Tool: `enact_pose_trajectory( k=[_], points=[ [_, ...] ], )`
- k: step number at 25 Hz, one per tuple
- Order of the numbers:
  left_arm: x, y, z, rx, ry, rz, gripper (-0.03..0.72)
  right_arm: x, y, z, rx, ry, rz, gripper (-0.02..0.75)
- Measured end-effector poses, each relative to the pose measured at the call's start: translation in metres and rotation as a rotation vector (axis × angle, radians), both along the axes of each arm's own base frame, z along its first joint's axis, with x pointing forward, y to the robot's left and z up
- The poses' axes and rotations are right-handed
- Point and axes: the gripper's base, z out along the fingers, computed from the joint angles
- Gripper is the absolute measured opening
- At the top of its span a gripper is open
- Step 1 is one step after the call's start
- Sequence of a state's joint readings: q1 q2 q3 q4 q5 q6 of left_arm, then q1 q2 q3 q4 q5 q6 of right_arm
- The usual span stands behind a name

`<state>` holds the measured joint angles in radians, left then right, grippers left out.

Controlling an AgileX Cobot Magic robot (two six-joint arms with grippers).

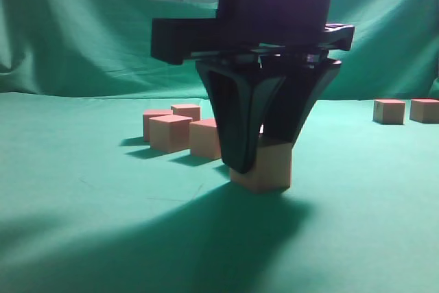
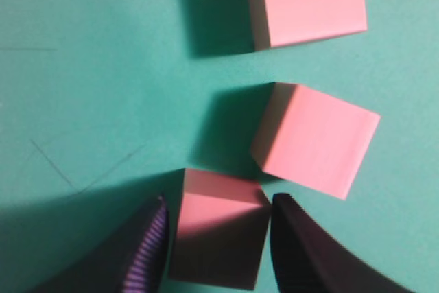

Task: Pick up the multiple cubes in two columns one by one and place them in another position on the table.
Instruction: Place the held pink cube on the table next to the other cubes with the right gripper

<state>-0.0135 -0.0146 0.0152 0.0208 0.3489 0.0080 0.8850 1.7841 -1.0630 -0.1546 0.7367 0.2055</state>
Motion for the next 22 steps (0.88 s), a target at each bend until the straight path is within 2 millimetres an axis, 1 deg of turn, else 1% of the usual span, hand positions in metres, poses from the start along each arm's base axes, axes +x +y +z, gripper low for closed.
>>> enact_pose_trajectory(
  k=[2,3,4,5,6,9,11,12,15,16,17,20,22],
  points=[
    [0.000,0.000,0.000,0.000,0.000,0.000,0.000,0.000,0.000,0.000,0.000,0.000,0.000,0.321],
    [0.000,0.000,0.000,0.000,0.000,0.000,0.000,0.000,0.000,0.000,0.000,0.000,0.000,0.363],
    [0.000,0.000,0.000,0.000,0.000,0.000,0.000,0.000,0.000,0.000,-0.002,0.001,0.000,0.379],
    [0.000,0.000,0.000,0.000,0.000,0.000,0.000,0.000,0.000,0.000,-0.003,0.002,-0.001,0.379],
    [0.000,0.000,0.000,0.000,0.000,0.000,0.000,0.000,0.000,0.000,-0.005,0.003,-0.001,0.446],
    [0.000,0.000,0.000,0.000,0.000,0.000,0.000,-0.001,-0.001,0.000,-0.009,0.007,-0.002,0.578],
    [0.000,0.000,0.000,0.000,0.000,0.000,0.000,-0.001,-0.001,0.000,-0.014,0.010,-0.004,0.634],
    [0.000,0.000,0.000,0.000,0.000,0.000,0.000,-0.001,-0.002,0.000,-0.019,0.013,-0.005,0.620],
    [0.000,0.000,0.000,0.000,0.000,0.000,0.000,-0.004,-0.006,0.008,-0.030,0.019,-0.015,0.620],
    [0.000,0.000,0.000,0.000,0.000,0.000,0.000,-0.005,-0.008,0.014,-0.023,0.013,-0.019,0.661],
    [0.000,0.000,0.000,0.000,0.000,0.000,0.000,-0.007,-0.010,0.023,-0.014,-0.003,-0.019,0.646],
    [0.000,0.000,0.000,0.000,0.000,0.000,0.000,-0.011,-0.020,0.048,0.001,-0.056,-0.024,0.646],
    [0.000,0.000,0.000,0.000,0.000,0.000,0.000,-0.014,-0.027,0.065,0.021,-0.093,-0.062,0.646]
  ],
)
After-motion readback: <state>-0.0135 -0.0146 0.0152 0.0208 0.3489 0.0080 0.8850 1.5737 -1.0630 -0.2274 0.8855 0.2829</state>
